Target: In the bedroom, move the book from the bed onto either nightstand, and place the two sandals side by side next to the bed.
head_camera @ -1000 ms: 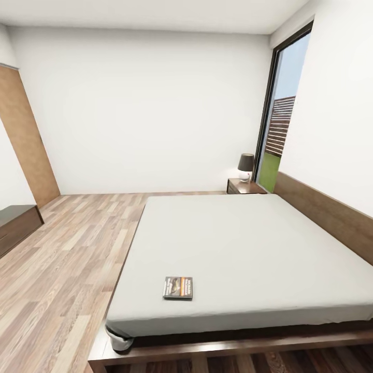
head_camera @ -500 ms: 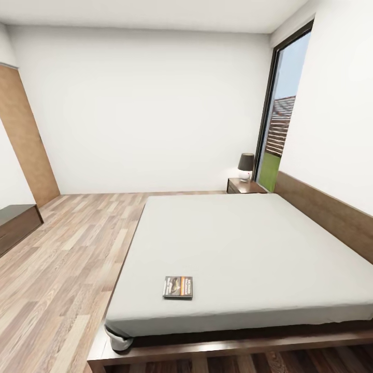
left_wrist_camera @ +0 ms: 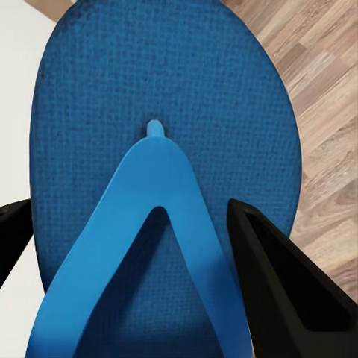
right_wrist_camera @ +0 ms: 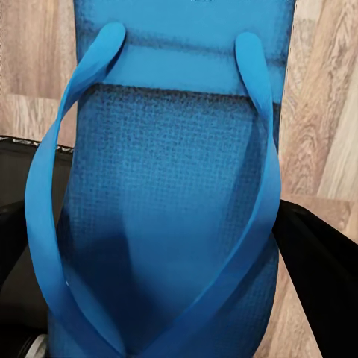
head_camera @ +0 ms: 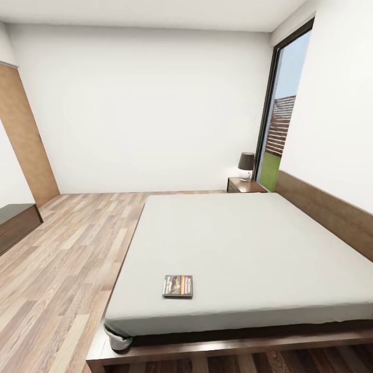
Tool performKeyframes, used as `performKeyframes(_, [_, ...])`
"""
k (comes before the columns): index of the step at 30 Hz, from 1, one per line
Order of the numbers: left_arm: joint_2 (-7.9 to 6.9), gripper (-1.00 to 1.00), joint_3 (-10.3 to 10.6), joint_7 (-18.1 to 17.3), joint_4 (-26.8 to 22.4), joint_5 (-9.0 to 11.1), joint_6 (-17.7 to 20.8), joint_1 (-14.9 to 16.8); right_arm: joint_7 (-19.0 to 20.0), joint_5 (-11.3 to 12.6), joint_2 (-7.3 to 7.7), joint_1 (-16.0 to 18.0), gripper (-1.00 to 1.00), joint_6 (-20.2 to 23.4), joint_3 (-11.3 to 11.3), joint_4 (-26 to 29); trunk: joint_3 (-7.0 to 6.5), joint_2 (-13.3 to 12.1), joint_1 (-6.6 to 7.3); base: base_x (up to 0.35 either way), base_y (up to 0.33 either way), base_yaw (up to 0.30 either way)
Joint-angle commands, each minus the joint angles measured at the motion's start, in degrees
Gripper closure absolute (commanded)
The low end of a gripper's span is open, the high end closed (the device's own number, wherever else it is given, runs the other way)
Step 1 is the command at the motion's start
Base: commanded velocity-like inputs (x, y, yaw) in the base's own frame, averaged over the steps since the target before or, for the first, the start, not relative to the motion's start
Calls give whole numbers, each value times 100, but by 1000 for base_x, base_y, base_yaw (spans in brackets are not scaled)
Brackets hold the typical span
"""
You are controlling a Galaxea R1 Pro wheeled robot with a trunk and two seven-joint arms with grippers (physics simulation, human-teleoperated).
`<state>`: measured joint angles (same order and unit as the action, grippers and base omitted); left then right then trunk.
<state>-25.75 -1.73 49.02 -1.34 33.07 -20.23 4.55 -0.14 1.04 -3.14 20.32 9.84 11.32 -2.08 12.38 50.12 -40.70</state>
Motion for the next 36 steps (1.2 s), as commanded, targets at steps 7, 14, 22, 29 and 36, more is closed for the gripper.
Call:
performKeyframes(7, [0,100,-17,3,-4,-3,-16,2,-4,13,-12,7,100,6,45,-7,134,288,-155,0,0,0])
performKeyframes(14, [-3,100,-18,4,1,-3,-16,2,-6,11,-19,8,100,19,52,0,260,569,-309,0,0,0])
performKeyframes(22, [-77,100,-20,24,2,-3,-16,-1,-75,7,-24,8,100,593,51,152,403,890,-485,0,0,0])
performKeyframes(29, [-119,100,-20,34,2,-3,-16,-4,-92,18,-61,11,100,1106,37,521,529,1170,-638,0,0,0])
performKeyframes(36, [-123,100,-20,36,-1,-3,-16,-5,-118,20,-71,15,100,1244,29,607,655,1451,-792,0,0,0])
